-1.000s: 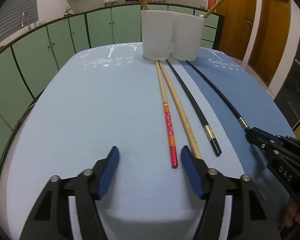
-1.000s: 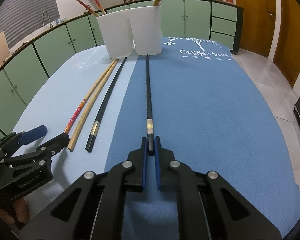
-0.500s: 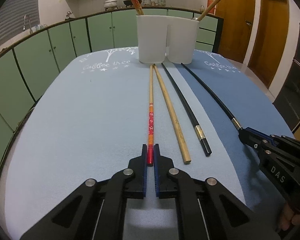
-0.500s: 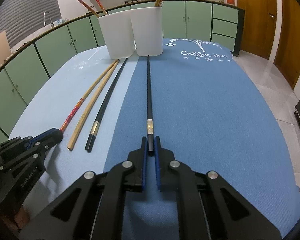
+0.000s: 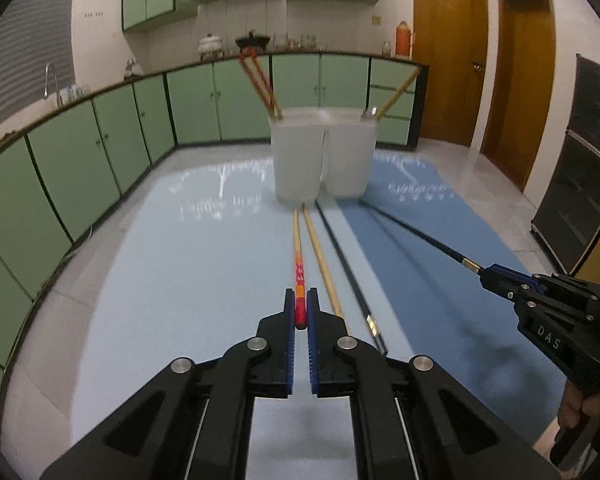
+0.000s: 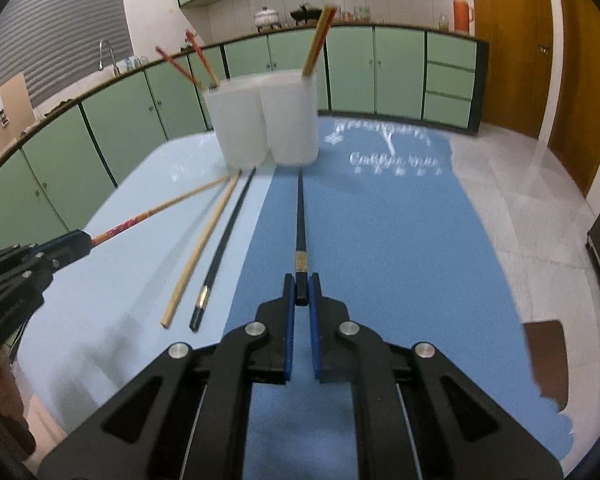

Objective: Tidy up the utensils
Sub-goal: 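Lift both chopsticks and carry them upright into the white holder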

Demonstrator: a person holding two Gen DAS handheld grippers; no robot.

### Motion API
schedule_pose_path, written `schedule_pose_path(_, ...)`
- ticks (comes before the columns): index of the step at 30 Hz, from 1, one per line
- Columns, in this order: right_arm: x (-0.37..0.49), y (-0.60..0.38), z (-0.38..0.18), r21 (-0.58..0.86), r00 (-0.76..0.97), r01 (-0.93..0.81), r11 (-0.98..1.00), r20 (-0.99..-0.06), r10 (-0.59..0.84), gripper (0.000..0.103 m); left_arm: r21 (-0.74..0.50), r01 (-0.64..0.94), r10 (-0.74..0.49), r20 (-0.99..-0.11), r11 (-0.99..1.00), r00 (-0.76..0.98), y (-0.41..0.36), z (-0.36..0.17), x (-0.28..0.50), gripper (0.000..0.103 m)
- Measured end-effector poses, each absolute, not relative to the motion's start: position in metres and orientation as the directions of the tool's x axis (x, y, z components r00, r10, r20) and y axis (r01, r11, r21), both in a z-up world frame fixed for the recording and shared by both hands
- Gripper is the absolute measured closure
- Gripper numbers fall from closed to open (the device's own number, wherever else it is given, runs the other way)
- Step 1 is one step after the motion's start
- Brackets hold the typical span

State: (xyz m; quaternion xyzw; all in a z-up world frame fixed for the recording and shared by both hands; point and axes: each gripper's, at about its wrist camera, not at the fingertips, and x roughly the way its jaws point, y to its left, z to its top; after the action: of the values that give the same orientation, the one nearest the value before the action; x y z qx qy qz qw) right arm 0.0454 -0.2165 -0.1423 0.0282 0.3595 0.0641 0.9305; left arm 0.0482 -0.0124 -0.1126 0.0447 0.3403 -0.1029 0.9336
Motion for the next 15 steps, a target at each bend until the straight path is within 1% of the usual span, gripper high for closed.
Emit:
schedule_pose_path(10, 0.05, -0.234, -0.074, 0.135, 0.809, -0.136, 0.981, -0.557, 0.189, 0.097, -0.01, 0.231, -0.198, -0.557, 0.973, 0.807, -0.005, -0.055, 0.052, 0.098)
schedule_pose_path(15, 0.062, -0.242, -0.044, 0.177, 0.822, -0.164, 0.97, -0.519, 0.234, 0.097, -0.012, 0.249, -0.216, -0.54, 0.968, 0.814, -0.007, -0.04, 0.063, 0.098)
